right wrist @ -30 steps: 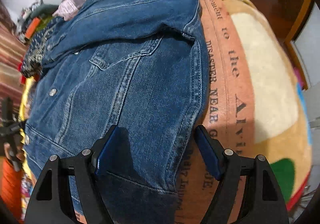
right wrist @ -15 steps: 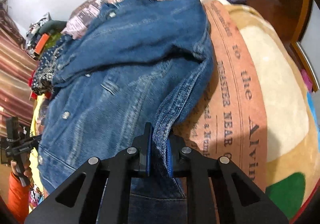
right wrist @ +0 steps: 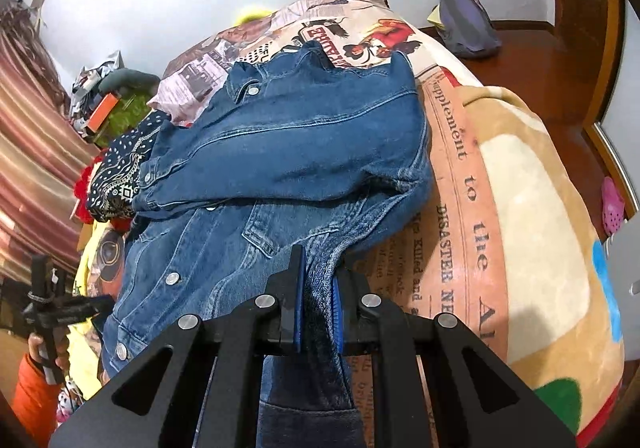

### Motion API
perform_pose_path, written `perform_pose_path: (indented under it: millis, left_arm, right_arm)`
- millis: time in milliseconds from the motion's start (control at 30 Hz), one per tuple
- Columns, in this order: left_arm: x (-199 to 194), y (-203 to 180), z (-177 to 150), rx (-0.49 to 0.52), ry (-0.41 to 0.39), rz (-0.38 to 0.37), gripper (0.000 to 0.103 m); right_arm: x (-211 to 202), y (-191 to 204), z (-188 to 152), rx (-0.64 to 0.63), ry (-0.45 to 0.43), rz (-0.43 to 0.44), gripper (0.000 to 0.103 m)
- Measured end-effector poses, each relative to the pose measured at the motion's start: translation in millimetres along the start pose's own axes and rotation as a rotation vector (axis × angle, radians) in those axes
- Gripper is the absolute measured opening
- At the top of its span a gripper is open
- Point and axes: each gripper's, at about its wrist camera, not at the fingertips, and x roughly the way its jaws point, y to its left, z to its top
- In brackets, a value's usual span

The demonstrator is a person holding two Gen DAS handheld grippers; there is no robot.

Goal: Fold large clothes
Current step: 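Grasp the jacket hem with the right gripper while the left gripper grasps the hem, then lift the hem with both grippers and fold it over toward the collar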

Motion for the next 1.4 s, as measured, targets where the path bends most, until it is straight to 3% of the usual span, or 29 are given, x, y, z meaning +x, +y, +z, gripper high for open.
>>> perform_pose_path:
  millis: [133, 200, 267, 400, 533, 667, 833, 967, 1033, 1067, 1167, 1300, 1400]
  left_arm:
    - [12, 17, 2, -0.109, 0.008, -0.139, 0.043]
    - [14, 26, 2, -0.159, 0.013, -0.216, 0.032]
    - [10, 24, 2, -0.153, -0.003, -0.206, 0.023]
    - [-16, -9, 14, -0.034, -0.097, -0.112, 0.016]
    - [-58, -36, 40, 0.016, -0.214, -0.133, 0.014]
    - [-109, -62, 94, 0.032, -0.341, -0.166, 0.014]
    - [-140, -61, 159, 0.017, -0.492, -0.065, 0.014]
    - [-124, -51, 214, -0.033, -0.547, 0.101, 0.011]
    - [-103, -40, 243, -0.057, -0.534, 0.166, 0.009]
    - [-91, -34, 254, -0.07, -0.524, 0.183, 0.0]
    - [-66, -13, 275, -0.089, -0.506, 0.256, 0.0]
    - [-32, 7, 289, -0.076, -0.438, 0.273, 0.0]
    - [-25, 4, 278, -0.04, -0.429, 0.249, 0.001]
  right_arm:
    - [-5, -6, -2, 0.009, 0.003, -0.001, 0.01]
    - [-5, -8, -1, 0.018, 0.004, 0.005, 0.01]
    - [-5, -9, -1, 0.023, -0.001, 0.012, 0.01]
    - [-9, -4, 5, 0.011, -0.02, 0.016, 0.01]
    - [-16, 1, 18, 0.0, -0.053, 0.026, 0.01]
    - [-24, 7, 50, -0.009, -0.102, 0.057, 0.01]
    - [-14, 12, 102, -0.009, -0.176, 0.019, 0.01]
    - [22, -7, 138, 0.07, -0.172, -0.003, 0.01]
    - [48, -20, 150, 0.103, -0.137, -0.016, 0.009]
    - [64, -28, 156, 0.122, -0.115, -0.019, 0.009]
    - [104, -47, 166, 0.176, -0.048, -0.027, 0.009]
    - [140, -63, 162, 0.214, 0.043, -0.044, 0.01]
    - [139, -62, 155, 0.194, 0.046, -0.055, 0.011]
